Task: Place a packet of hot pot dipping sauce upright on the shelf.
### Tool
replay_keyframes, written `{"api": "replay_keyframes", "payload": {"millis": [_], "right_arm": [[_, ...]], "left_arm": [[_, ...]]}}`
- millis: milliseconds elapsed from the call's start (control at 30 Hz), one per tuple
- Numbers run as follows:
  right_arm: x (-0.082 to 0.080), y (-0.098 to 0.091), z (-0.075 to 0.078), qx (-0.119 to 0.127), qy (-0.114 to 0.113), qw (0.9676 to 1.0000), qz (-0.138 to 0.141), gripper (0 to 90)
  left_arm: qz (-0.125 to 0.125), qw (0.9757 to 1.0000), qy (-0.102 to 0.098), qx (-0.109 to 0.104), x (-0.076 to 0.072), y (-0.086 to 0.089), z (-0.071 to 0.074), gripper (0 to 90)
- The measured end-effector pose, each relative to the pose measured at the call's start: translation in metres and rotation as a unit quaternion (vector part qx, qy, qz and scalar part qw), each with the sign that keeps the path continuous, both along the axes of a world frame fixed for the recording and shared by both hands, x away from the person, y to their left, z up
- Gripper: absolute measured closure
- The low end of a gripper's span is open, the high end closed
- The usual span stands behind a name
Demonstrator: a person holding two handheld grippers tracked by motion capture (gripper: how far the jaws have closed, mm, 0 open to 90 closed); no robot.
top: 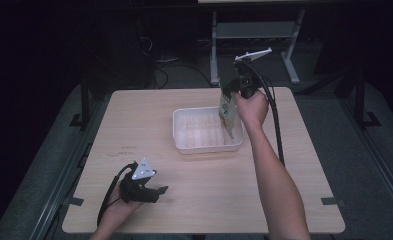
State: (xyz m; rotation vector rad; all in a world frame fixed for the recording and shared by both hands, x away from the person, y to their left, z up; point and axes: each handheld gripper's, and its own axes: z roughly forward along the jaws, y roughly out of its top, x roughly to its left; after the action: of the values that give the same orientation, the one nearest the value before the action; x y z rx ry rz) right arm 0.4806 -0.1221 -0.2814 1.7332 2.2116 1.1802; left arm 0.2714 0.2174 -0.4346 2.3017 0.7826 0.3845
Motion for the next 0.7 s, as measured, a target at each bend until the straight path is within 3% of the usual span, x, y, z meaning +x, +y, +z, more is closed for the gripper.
{"api": "replay_keyframes", "payload": {"millis": [300, 433, 700], "right_arm": [[0.004, 0.001, -0.007, 0.012, 0.015, 0.9998, -0.01, 88.5], [0.006, 0.003, -0.014, -0.007, 0.025, 0.9996, -0.011, 88.3], [0.007, -0.002, -0.028, -0.009, 0.035, 0.9992, -0.016, 88.1]], "left_arm": [[0.0, 1.0, 0.0, 0.0, 0.0, 0.0, 0.0, 30.7], [0.0, 1.0, 0.0, 0.0, 0.0, 0.001, 0.0, 30.7], [-0.001, 1.0, 0.001, 0.003, 0.0, 0.0, 0.0, 30.7]]}}
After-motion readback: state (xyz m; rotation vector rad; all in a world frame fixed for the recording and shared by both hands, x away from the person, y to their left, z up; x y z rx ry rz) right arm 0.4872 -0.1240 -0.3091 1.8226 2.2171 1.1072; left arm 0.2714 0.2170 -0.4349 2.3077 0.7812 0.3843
